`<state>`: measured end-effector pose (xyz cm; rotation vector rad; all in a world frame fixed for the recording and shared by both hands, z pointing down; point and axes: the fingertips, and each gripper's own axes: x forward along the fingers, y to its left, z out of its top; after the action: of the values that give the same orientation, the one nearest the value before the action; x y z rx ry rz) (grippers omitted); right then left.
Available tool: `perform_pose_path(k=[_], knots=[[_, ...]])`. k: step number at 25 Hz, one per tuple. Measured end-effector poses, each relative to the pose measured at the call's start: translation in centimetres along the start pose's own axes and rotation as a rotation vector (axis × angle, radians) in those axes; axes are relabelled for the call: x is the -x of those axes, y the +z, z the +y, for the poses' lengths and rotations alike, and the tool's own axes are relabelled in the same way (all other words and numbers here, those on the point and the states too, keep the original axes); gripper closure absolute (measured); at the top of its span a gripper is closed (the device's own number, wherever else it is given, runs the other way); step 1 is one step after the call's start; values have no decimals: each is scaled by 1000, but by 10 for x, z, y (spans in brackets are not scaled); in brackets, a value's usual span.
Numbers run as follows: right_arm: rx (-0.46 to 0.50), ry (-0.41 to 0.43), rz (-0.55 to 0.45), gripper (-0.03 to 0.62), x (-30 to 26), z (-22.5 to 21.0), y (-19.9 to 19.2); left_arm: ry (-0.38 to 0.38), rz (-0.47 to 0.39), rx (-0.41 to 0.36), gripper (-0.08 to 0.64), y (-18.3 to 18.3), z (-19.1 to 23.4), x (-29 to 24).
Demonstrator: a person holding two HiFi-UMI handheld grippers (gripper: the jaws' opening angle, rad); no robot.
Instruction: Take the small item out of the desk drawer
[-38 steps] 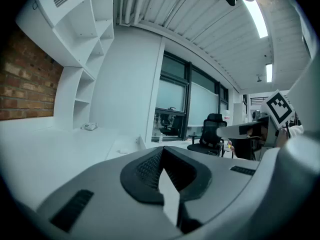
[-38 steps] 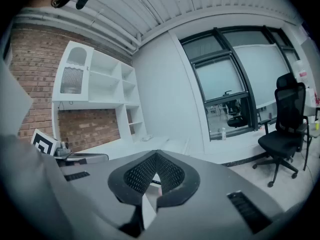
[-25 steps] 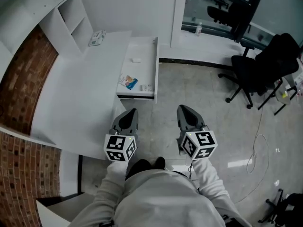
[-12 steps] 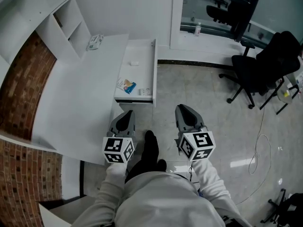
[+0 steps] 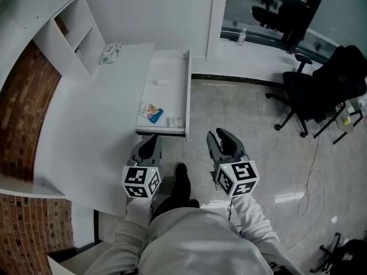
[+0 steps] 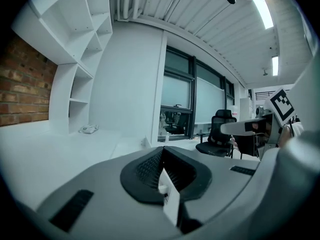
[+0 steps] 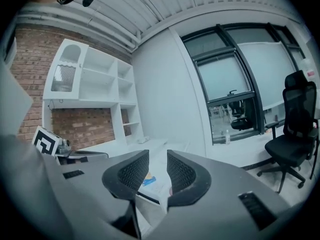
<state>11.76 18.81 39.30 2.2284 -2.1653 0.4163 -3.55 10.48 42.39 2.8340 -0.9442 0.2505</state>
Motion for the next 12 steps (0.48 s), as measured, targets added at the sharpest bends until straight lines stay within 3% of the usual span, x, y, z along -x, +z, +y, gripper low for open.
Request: perform_pose_path(k=[12], knots=[[20,36,65,439,-126,-16,13,-7,52,18,541,5,71,-96]])
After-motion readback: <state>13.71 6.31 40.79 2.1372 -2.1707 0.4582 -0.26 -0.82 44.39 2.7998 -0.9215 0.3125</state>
